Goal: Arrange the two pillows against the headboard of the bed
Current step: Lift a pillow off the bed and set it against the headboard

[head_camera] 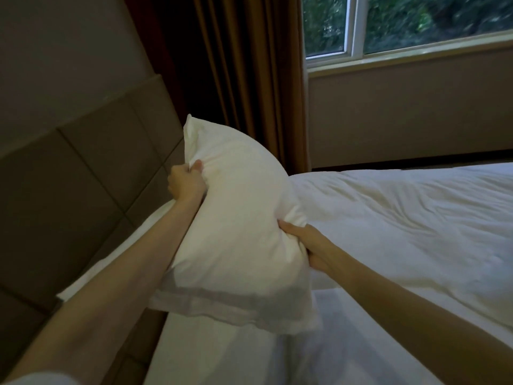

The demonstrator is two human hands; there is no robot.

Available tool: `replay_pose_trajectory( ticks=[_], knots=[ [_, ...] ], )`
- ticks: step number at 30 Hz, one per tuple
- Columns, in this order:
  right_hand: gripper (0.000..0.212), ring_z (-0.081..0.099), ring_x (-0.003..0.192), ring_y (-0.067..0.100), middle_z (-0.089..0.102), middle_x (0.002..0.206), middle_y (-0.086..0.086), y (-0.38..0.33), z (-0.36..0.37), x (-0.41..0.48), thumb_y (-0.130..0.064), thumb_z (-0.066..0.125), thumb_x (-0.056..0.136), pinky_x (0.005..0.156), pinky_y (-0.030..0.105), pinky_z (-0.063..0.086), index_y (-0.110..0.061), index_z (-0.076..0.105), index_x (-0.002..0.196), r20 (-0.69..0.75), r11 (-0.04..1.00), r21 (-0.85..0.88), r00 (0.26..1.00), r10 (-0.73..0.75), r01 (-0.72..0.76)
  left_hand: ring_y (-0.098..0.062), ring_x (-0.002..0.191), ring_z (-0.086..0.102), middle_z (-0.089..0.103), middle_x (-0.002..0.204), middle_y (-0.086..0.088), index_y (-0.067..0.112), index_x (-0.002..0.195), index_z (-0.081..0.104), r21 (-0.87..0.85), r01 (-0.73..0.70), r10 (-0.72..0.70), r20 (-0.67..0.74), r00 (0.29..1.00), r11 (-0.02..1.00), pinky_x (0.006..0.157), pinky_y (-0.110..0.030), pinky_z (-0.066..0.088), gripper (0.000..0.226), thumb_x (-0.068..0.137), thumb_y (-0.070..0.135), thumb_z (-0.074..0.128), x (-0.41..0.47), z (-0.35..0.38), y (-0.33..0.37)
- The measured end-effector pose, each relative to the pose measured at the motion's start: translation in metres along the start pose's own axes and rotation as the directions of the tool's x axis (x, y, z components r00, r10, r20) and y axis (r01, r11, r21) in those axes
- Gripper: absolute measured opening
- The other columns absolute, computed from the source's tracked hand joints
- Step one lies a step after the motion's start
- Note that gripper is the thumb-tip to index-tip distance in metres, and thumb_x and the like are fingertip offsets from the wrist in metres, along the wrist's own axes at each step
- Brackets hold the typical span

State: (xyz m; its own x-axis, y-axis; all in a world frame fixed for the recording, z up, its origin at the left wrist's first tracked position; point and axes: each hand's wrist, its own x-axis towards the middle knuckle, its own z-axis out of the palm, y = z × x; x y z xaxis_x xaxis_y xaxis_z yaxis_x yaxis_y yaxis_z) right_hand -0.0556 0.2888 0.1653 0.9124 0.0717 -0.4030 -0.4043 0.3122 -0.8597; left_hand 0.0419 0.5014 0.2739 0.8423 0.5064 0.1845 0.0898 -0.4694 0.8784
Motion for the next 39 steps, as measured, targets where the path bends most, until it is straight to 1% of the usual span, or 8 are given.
replay_pose_trajectory(
  ticks=[6, 18, 22, 25, 28, 31, 36, 39],
  knots=[
    [0.076, 0.064, 0.088, 0.013, 0.069, 0.096, -0.004, -0.010, 0.064, 0.087, -0.037, 0.083, 0.063, 0.060, 0.025, 0.052, -0.017, 0.053, 0.129, 0.005, 0.997, 0.078, 1.000, -0.014, 0.013, -0.033, 0.099, 0.064, 0.071, 0.105, -0.018, 0.002, 0.097, 0.070, -0.078, -0.037, 0.035, -0.027, 0.999, 0.996, 0.090, -0.036, 0.047, 0.033, 0.089, 0.033, 0.060, 0.101, 0.002, -0.017],
    [0.040, 0.073, 0.067, 0.009, 0.075, 0.073, -0.012, -0.028, 0.114, 0.310, -0.041, 0.082, 0.057, 0.050, 0.019, 0.054, -0.028, 0.061, 0.089, 0.015, 0.996, 0.048, 0.997, -0.074, 0.073, -0.034, 0.092, 0.066, 0.072, 0.094, -0.019, 0.001, 0.084, 0.069, -0.040, -0.142, 0.141, -0.026, 0.990, 0.989, 0.080, -0.035, 0.050, 0.036, 0.088, 0.034, 0.056, 0.279, 0.089, -0.043],
    [0.055, 0.062, 0.091, 0.008, 0.065, 0.101, -0.010, -0.017, 0.125, 0.389, -0.046, 0.075, 0.070, 0.074, 0.023, 0.050, -0.027, 0.058, 0.119, -0.009, 0.963, -0.200, 0.982, -0.187, 0.182, -0.033, 0.083, 0.068, 0.064, 0.066, -0.007, 0.016, 0.057, 0.056, 0.018, -0.103, 0.103, 0.028, 0.994, 0.994, 0.070, -0.035, 0.052, 0.037, 0.087, 0.037, 0.056, 0.330, 0.127, -0.074],
    [0.058, 0.060, 0.115, 0.027, 0.063, 0.122, 0.008, 0.006, 0.130, 0.449, -0.027, 0.073, 0.079, 0.086, 0.031, 0.050, -0.010, 0.053, 0.131, 0.025, 0.918, -0.368, 0.989, -0.149, 0.148, -0.038, 0.091, 0.066, 0.071, 0.090, -0.021, 0.006, 0.077, 0.067, 0.172, -0.108, 0.094, 0.087, 0.992, 0.979, 0.079, -0.044, 0.054, 0.037, 0.088, 0.040, 0.055, 0.356, 0.153, -0.123],
    [0.097, 0.035, 0.140, 0.030, 0.030, 0.154, 0.009, 0.047, 0.133, 0.486, -0.012, 0.074, 0.079, 0.103, 0.034, 0.039, -0.013, 0.011, 0.153, 0.039, 0.900, -0.432, 0.998, -0.046, 0.058, -0.042, 0.104, 0.059, 0.065, 0.109, -0.025, 0.005, 0.102, 0.068, 0.355, -0.044, -0.004, 0.134, 0.991, 0.934, 0.088, -0.044, 0.049, 0.038, 0.091, 0.038, 0.054, 0.362, 0.173, -0.195],
    [0.115, 0.030, 0.141, 0.034, 0.015, 0.161, 0.000, 0.093, 0.134, 0.499, -0.029, 0.075, 0.077, 0.094, 0.044, 0.042, -0.029, -0.011, 0.153, 0.108, 0.870, -0.480, 0.976, 0.189, -0.115, -0.044, 0.106, 0.057, 0.062, 0.112, -0.029, 0.006, 0.110, 0.067, 0.494, -0.023, -0.097, 0.215, 0.972, 0.869, 0.085, -0.044, 0.046, 0.035, 0.095, 0.033, 0.050, 0.349, 0.185, -0.262],
    [0.107, 0.035, 0.140, 0.030, 0.028, 0.158, 0.006, 0.126, 0.107, 0.525, -0.030, 0.076, 0.076, 0.113, 0.043, 0.033, -0.023, 0.003, 0.154, 0.095, 0.896, -0.430, 0.982, 0.165, -0.109, -0.039, 0.096, 0.061, 0.068, 0.103, -0.020, 0.011, 0.111, 0.063, 0.556, -0.275, 0.115, 0.307, 0.945, 0.784, 0.078, -0.042, 0.047, 0.037, 0.099, 0.037, 0.040, 0.347, 0.200, -0.301],
    [0.095, 0.037, 0.138, 0.028, 0.033, 0.155, 0.008, 0.133, 0.087, 0.527, -0.031, 0.073, 0.079, 0.108, 0.035, 0.036, -0.017, 0.014, 0.153, 0.113, 0.869, -0.468, 0.965, 0.238, -0.159, -0.039, 0.110, 0.055, 0.061, 0.121, -0.019, 0.010, 0.125, 0.051, 0.670, -0.190, 0.051, 0.222, 0.974, 0.718, 0.092, -0.048, 0.042, 0.061, 0.092, 0.059, 0.036, 0.341, 0.186, -0.320]
  ],
)
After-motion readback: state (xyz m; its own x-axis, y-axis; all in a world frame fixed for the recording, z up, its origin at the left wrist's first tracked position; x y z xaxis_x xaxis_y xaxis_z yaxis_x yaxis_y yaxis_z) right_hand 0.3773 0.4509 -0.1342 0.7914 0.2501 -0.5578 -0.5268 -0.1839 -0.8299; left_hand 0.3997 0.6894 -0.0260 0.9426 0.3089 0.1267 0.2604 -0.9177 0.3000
